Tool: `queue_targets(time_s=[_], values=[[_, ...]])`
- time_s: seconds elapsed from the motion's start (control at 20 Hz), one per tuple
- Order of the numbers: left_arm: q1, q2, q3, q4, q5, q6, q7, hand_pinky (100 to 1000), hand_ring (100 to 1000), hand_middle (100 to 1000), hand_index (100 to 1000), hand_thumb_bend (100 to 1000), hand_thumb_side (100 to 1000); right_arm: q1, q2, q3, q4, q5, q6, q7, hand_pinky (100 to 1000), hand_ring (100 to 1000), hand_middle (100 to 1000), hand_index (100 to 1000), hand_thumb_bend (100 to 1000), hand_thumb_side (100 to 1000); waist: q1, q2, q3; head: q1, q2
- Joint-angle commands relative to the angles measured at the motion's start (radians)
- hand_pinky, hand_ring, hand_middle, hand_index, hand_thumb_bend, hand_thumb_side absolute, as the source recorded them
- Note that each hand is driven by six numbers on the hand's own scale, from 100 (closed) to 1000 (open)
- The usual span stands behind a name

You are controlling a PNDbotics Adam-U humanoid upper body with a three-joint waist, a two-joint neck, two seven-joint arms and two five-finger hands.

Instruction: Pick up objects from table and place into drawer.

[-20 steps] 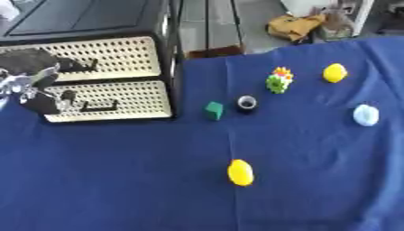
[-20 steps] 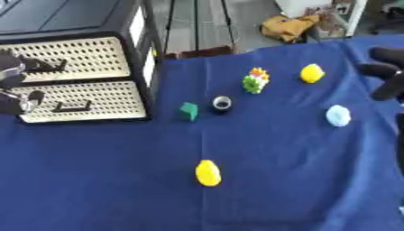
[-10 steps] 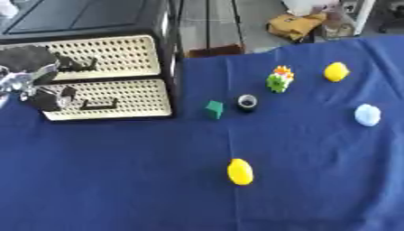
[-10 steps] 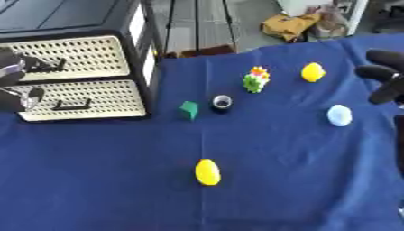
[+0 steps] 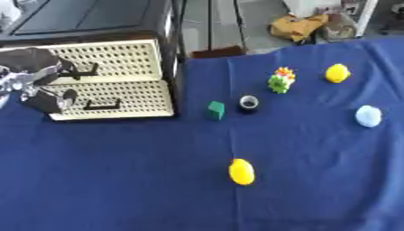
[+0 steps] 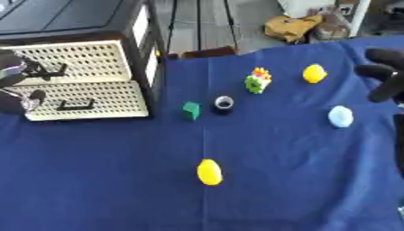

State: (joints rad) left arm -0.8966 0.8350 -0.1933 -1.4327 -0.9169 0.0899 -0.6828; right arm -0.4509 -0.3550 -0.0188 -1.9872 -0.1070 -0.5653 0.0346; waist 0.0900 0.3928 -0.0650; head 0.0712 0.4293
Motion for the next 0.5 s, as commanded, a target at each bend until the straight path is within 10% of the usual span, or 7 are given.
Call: queue_targets(time_s=[0.05, 0.5], values=[[0.012, 0.024, -0.003, -0.024, 0.005, -0.012, -0.008, 100, 100, 166, 690, 100, 245, -0.006, -0.005, -0.008, -0.013, -0.005, 0.006, -0.004, 762, 818, 493, 787, 100, 958, -0.007, -0.027, 0.007, -0.002, 0.009], [0.096, 0.040, 0.010, -0.187, 0.009, -0.014, 0.000, 100, 100, 165, 656, 100, 244, -0.003, -0.007, -0.018, -0.013, -0.017, 0.015, -0.015, 762, 817, 497, 787, 100, 956, -0.014, -0.044, 0.031, -0.020, 0.030]])
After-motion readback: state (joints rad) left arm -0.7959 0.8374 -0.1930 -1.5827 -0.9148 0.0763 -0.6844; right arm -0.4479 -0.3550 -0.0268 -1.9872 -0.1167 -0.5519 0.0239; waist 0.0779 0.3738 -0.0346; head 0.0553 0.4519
